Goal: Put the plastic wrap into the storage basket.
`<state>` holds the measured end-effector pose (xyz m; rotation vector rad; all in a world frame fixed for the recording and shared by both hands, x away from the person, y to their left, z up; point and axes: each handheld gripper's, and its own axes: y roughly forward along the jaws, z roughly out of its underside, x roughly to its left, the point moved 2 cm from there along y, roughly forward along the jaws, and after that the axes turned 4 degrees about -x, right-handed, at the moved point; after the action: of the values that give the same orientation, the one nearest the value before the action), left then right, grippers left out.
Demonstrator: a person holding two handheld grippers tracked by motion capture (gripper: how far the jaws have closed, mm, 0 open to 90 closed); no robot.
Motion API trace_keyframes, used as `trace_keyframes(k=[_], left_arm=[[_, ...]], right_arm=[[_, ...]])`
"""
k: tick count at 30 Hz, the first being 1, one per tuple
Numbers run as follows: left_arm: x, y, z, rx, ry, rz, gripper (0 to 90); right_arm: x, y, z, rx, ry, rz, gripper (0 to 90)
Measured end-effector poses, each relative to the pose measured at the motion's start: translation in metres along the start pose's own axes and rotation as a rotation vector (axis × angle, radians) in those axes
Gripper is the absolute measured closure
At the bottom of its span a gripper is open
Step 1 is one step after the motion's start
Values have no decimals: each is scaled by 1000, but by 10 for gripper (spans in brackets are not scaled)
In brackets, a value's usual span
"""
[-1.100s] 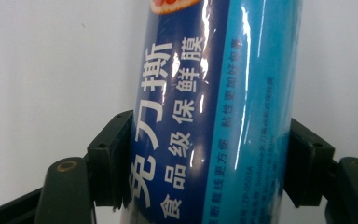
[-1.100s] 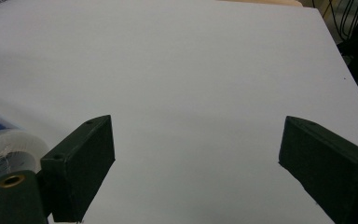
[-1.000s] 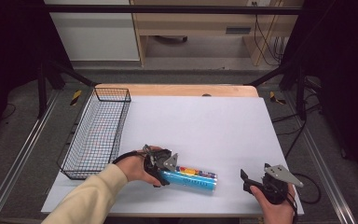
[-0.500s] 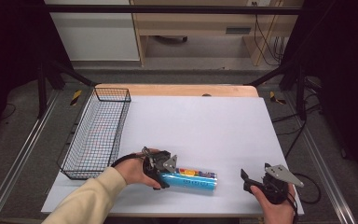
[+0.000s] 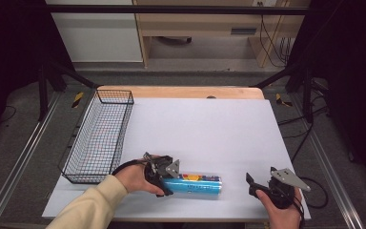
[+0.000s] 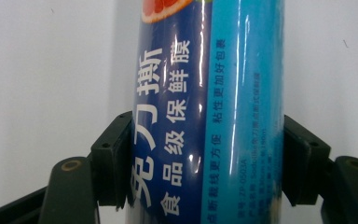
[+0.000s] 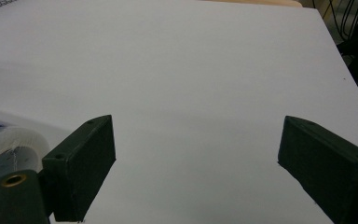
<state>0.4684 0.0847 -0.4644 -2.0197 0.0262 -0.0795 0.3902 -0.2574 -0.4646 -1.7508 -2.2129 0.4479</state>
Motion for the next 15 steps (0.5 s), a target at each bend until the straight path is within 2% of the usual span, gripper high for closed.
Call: trace_keyframes(k=[15], left_arm=[[-3, -3, 2, -18, -3, 2, 318]], right_arm=[[-1, 0, 0, -4, 10, 3, 119]])
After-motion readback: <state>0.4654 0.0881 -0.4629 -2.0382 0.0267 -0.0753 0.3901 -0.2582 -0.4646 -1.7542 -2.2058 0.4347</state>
